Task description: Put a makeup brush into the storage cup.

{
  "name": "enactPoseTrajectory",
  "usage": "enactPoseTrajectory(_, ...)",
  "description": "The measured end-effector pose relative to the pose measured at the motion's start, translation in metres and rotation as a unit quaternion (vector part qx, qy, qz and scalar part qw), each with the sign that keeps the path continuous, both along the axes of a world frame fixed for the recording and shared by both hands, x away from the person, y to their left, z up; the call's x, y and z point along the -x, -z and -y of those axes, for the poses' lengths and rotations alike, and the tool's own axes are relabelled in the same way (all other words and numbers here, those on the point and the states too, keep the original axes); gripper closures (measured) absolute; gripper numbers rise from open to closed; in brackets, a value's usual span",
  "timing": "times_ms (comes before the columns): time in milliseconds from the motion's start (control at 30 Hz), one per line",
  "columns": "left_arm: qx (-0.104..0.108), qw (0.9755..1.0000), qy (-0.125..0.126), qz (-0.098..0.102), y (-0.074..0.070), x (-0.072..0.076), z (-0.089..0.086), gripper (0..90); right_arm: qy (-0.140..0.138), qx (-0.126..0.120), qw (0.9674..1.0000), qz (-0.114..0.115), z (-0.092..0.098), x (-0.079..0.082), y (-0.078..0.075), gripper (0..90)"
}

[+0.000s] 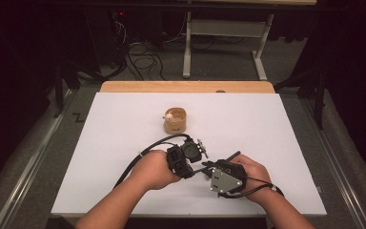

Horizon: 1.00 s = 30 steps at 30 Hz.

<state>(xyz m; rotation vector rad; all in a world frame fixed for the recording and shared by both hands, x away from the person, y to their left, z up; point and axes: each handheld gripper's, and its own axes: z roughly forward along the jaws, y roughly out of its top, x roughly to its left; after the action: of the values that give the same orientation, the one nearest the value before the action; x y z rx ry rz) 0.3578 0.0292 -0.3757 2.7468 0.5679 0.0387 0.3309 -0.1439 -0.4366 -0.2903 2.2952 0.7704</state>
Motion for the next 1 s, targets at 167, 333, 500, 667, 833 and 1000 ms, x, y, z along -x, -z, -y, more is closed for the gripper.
enactPoseTrajectory(167, 0.000, 1.0000, 0.003, 0.000, -0.0007, 0.0005, 0.0009, 83.0, -0.002, 0.005, 1.0000, -0.003, -0.0004, 0.0001, 0.0017, 78.4)
enactPoseTrajectory(333, 0.003, 1.0000, 0.003, 0.002, -0.0028, 0.0008, -0.0008, 82.9, -0.004, 0.007, 0.9999, -0.009, -0.0014, 0.0003, 0.0025, 81.2)
enactPoseTrajectory(500, 0.003, 1.0000, 0.003, 0.006, -0.0026, 0.0000, -0.0017, 82.8, -0.013, 0.017, 0.9998, -0.004, -0.0029, -0.0004, 0.0039, 83.4)
enactPoseTrajectory(667, 0.007, 1.0000, -0.002, 0.006, -0.0021, -0.0029, -0.0026, 81.6, -0.015, 0.027, 0.9995, -0.003, -0.0032, 0.0005, 0.0059, 85.7)
enactPoseTrajectory(833, 0.007, 0.9999, -0.006, 0.010, -0.0018, -0.0036, -0.0020, 78.0, -0.018, 0.024, 0.9995, -0.005, -0.0022, 0.0002, 0.0053, 85.9)
enactPoseTrajectory(1000, 0.011, 0.9998, -0.011, 0.014, -0.0031, -0.0040, -0.0028, 64.6, -0.013, 0.015, 0.9997, -0.017, -0.0025, 0.0030, 0.0054, 86.0)
